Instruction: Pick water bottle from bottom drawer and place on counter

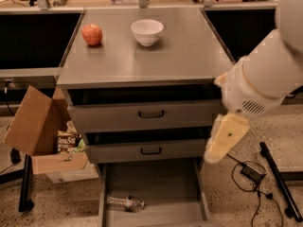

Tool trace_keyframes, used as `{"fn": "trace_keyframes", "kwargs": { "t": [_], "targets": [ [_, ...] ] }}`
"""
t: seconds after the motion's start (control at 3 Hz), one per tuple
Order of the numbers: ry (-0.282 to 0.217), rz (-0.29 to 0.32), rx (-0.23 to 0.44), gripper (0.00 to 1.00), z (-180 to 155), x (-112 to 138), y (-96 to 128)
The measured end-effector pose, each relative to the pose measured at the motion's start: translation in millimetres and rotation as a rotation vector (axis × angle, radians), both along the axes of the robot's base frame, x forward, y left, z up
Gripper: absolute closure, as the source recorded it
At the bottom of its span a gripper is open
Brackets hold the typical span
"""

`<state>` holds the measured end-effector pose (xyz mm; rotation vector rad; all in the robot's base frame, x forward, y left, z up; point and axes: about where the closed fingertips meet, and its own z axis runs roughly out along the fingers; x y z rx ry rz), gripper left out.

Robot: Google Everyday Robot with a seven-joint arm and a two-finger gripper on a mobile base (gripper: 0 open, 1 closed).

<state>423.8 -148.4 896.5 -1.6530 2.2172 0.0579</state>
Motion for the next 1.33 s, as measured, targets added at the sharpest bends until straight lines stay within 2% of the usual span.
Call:
{"fn": "trace_keyframes", "kwargs": {
  "t": [0.33, 0.67, 1.0, 1.33],
  "targets": [
    [0.052, -0.007, 0.072, 0.00, -76, -11, 23],
    [0.077, -0.014, 0.073, 0.00, -110, -21, 25],
    [0.077, -0.014, 0.073, 0.00, -110, -21, 25],
    [0.095, -0.013, 0.067, 0.00, -129, -18, 26]
  ]
}}
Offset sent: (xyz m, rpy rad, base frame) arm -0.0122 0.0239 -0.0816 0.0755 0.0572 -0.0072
